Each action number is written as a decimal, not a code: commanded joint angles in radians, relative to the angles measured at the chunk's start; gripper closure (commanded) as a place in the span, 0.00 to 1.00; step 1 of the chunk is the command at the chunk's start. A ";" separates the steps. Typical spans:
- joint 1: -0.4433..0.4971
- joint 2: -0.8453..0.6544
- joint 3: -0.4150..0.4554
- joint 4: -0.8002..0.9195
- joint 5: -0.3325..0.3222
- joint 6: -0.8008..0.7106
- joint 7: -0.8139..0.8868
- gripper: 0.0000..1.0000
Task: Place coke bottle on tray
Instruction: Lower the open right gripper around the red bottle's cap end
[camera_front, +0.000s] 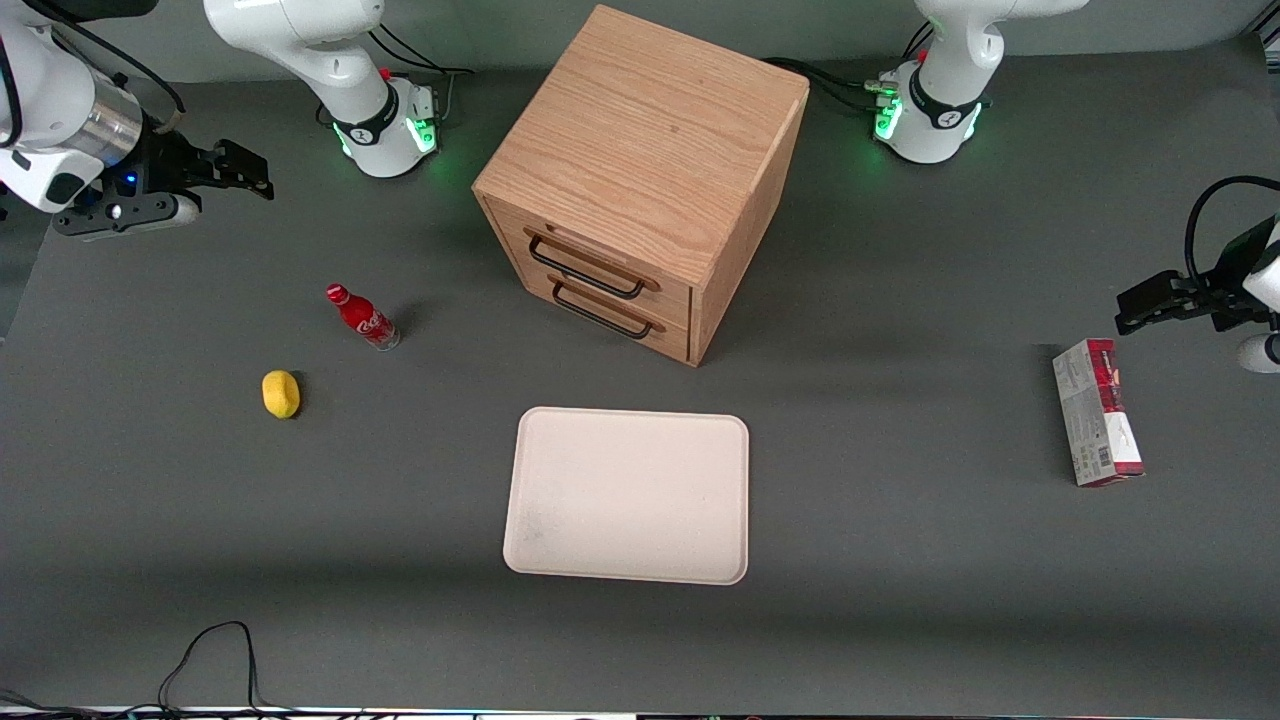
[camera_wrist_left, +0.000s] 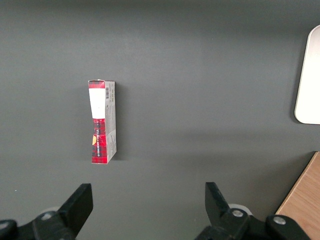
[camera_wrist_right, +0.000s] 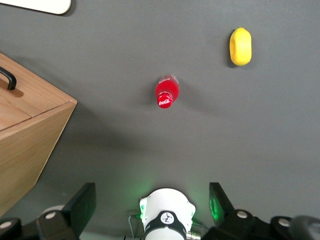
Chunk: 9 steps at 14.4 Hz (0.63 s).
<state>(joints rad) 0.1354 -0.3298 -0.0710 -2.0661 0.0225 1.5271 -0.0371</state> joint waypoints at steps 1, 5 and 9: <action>0.010 -0.023 -0.006 -0.116 0.004 0.118 -0.006 0.00; 0.010 -0.005 -0.006 -0.299 0.002 0.390 -0.006 0.00; 0.012 0.041 -0.004 -0.431 0.002 0.623 -0.006 0.00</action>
<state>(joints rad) 0.1374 -0.3018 -0.0710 -2.4468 0.0225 2.0647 -0.0371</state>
